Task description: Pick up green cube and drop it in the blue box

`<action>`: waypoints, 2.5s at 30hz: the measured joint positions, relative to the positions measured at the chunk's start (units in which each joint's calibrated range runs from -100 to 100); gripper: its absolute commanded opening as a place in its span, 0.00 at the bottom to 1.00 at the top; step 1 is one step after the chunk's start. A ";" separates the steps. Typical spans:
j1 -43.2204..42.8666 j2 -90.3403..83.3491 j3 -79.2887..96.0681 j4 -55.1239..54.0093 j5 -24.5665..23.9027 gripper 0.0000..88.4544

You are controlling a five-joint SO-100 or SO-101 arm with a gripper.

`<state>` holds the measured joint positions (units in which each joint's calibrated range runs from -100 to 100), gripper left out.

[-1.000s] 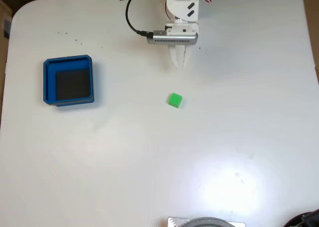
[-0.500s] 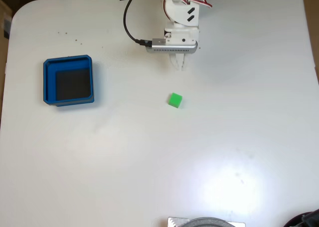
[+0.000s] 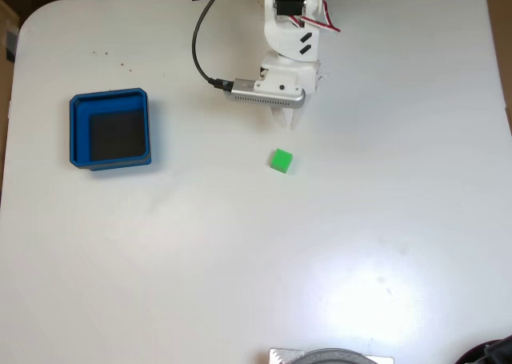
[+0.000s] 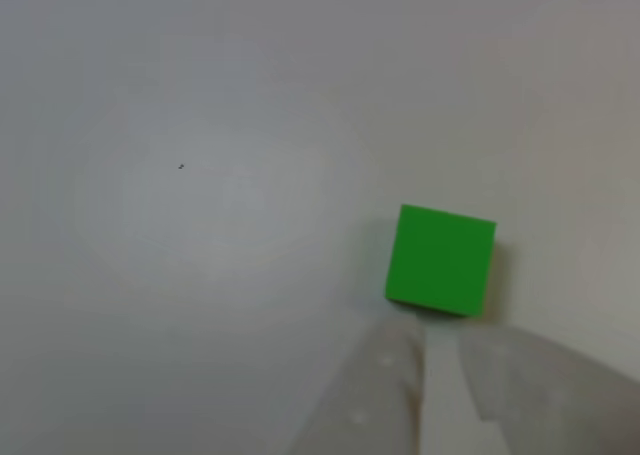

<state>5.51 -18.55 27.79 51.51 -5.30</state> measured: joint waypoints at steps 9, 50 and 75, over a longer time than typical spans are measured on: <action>0.00 10.44 -7.61 0.00 -0.24 0.05; 0.00 25.81 -15.21 0.00 -5.18 0.09; 0.00 25.81 -15.21 0.00 -5.18 0.35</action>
<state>5.51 7.27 12.57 51.51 -10.48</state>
